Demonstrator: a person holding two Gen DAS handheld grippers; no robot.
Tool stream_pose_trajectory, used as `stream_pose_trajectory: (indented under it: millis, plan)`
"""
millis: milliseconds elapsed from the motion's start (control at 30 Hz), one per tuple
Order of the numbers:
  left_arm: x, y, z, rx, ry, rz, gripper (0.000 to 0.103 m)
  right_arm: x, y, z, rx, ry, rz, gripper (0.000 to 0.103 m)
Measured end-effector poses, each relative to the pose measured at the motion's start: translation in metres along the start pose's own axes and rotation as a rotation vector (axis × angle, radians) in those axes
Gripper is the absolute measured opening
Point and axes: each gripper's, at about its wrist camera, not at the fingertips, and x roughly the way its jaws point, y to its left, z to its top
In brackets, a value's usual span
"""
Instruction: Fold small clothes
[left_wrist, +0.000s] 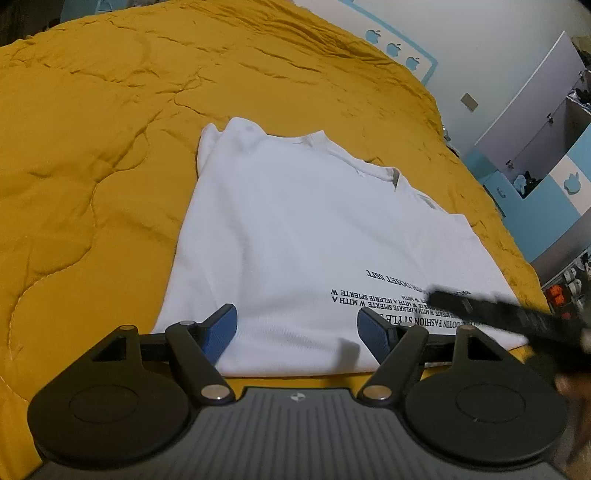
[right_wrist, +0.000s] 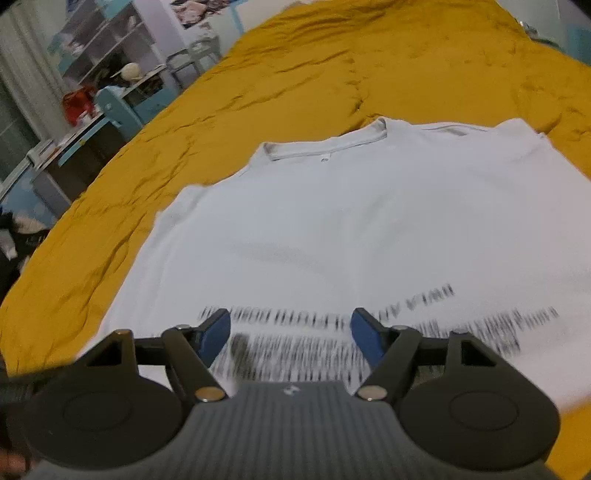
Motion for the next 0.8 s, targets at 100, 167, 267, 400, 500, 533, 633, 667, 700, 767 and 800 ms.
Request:
stream_pose_trajectory:
  millis: [100, 167, 267, 400, 500, 533, 633, 667, 700, 767, 800]
  plan:
    - [0.000, -0.001, -0.003, 0.012, -0.007, 0.003, 0.087, -0.018, 0.005, -0.022, -0.005, 0.019, 0.015, 0.076]
    - [0.000, -0.001, -0.003, 0.020, -0.007, 0.003, 0.087, -0.025, 0.004, -0.037, 0.004, 0.018, 0.025, 0.076]
    - [0.001, -0.001, -0.002, 0.020, -0.003, -0.001, 0.087, -0.027, 0.006, -0.049, -0.034, -0.003, 0.011, 0.076]
    - [-0.002, 0.001, 0.003, -0.008, 0.008, -0.014, 0.083, -0.021, 0.010, -0.048, -0.052, 0.002, -0.018, 0.079]
    - [-0.017, 0.007, 0.015, -0.054, 0.002, -0.028, 0.078, -0.022, 0.015, -0.042, -0.055, 0.004, -0.043, 0.080]
    - [-0.023, 0.009, 0.020, -0.057, -0.009, -0.029, 0.079, -0.025, 0.018, -0.038, -0.049, -0.005, -0.050, 0.080]
    - [-0.038, 0.020, 0.038, -0.029, -0.041, 0.004, 0.083, -0.034, 0.037, -0.032, -0.100, -0.051, -0.028, 0.080]
    - [-0.041, 0.024, 0.044, -0.017, -0.047, 0.022, 0.083, -0.035, 0.048, -0.031, -0.150, -0.067, -0.028, 0.081]
    - [-0.043, 0.029, 0.051, -0.013, -0.052, 0.041, 0.083, -0.034, 0.062, -0.032, -0.217, -0.077, -0.034, 0.081]
    - [-0.045, 0.041, 0.064, -0.030, -0.051, 0.058, 0.083, -0.030, 0.086, -0.035, -0.329, -0.076, -0.034, 0.081]
    - [-0.044, 0.048, 0.070, -0.047, -0.047, 0.056, 0.083, -0.026, 0.098, -0.038, -0.382, -0.072, -0.023, 0.081]
